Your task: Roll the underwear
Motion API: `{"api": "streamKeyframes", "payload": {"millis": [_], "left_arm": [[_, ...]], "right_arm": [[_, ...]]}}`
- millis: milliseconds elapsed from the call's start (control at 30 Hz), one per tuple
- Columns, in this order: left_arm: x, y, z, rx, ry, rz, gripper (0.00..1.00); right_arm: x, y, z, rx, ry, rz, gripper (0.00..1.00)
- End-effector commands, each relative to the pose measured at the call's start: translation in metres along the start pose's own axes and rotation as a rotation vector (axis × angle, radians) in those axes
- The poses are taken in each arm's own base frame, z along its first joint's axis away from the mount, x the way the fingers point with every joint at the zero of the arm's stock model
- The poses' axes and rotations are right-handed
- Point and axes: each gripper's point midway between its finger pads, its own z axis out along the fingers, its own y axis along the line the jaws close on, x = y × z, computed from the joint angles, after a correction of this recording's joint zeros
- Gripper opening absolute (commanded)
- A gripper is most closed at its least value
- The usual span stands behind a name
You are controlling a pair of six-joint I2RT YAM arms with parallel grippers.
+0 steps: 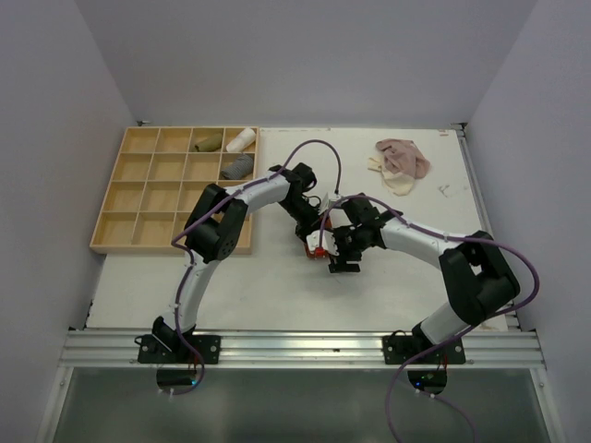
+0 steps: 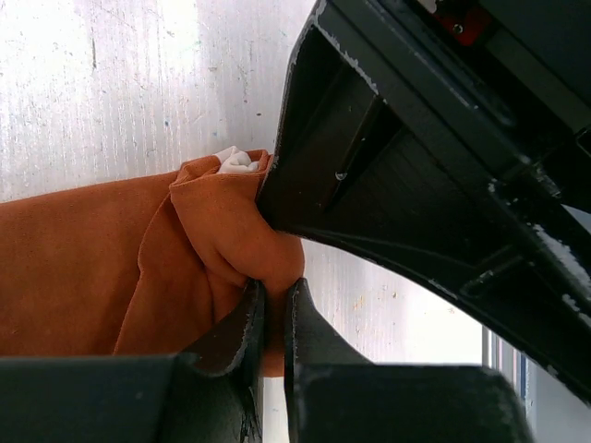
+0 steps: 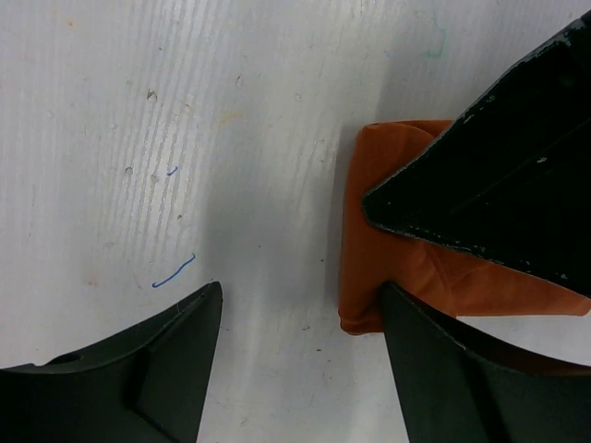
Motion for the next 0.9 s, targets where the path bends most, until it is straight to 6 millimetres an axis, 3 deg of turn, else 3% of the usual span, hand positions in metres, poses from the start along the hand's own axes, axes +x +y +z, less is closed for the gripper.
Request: {"api": "streamKeyframes", "payload": {"millis": [0,300,500,667,867], "left_arm": [[0.107,0.045,0.025,-0.119,0.313,-0.130,0.08],[0.109,0.044,0.026,-0.116,0.315,-0.131,0.08],[0.114,0.042,0.026,-0.114,0.316,-0.131,0.09],[0.112,0.043,0.024,-0.118,0.311,-0.125,0.10],[0.093,0.040,0.018,-0.124,0.263,-0.115,0.15]], "right_arm": [[-0.021,-0.024,0.005,0.048,-0.060,-0.084,0.72],[-0.044,-0.036,-0.018,0.135,-0.116,-0.139,0.68],[-0.045,-0.045,-0.011,0.151,-0.133,-0.155,0.69],[-0.030,-0.040,0.009,0.083,-0.098,-0.137,0.63],[-0.010,-0.035,0.025,0.011,-0.031,-0.110,0.49]]}}
